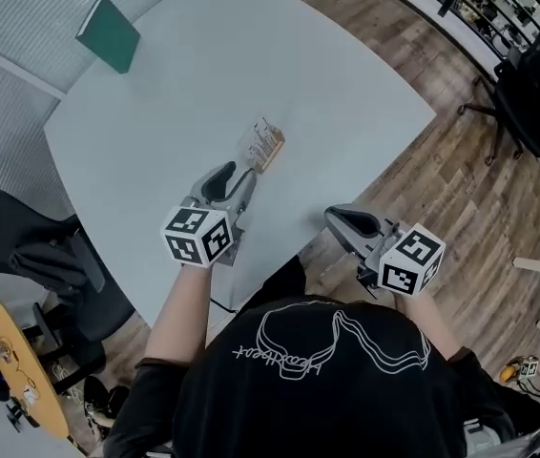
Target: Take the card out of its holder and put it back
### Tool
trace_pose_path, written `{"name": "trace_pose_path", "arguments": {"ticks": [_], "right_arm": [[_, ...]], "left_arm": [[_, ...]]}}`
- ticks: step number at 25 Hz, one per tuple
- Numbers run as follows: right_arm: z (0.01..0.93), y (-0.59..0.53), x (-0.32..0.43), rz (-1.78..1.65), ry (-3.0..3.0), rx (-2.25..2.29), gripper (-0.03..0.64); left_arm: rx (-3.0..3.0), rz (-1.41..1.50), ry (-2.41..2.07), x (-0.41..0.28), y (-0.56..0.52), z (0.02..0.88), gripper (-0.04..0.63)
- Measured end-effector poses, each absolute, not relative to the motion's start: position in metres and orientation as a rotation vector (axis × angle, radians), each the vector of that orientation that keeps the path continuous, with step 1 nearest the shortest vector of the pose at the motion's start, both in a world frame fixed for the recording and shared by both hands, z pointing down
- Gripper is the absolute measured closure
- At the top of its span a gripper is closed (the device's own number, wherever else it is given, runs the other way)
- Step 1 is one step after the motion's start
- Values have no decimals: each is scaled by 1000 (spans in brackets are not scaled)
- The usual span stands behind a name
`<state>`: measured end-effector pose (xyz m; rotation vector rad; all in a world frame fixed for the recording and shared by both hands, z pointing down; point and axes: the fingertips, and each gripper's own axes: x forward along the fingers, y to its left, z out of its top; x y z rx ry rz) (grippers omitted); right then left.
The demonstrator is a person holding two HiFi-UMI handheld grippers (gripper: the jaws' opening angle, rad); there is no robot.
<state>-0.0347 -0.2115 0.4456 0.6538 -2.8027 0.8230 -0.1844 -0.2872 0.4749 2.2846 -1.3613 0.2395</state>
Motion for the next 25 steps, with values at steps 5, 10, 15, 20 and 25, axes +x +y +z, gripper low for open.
{"name": "trace_pose_path", "arguments": {"ticks": [5, 10, 15, 20, 25], "right_arm": [[469, -217, -31, 885, -2758, 665, 607], [480, -221, -26, 934, -2729, 689, 607], [487, -224, -23, 969, -2720, 692, 607], [493, -229, -20, 993, -2703, 702, 607], [496, -231, -23, 1002, -2711, 669, 607]], "left_arm": [[2310, 187, -1376, -196, -317, 493, 428], [2370, 161, -1338, -190, -333, 501, 428], [2384, 187, -1311, -179, -341, 515, 447], [2388, 236, -1314, -174, -343, 525, 516], [2380, 255, -1338, -173, -345, 530, 565]]}}
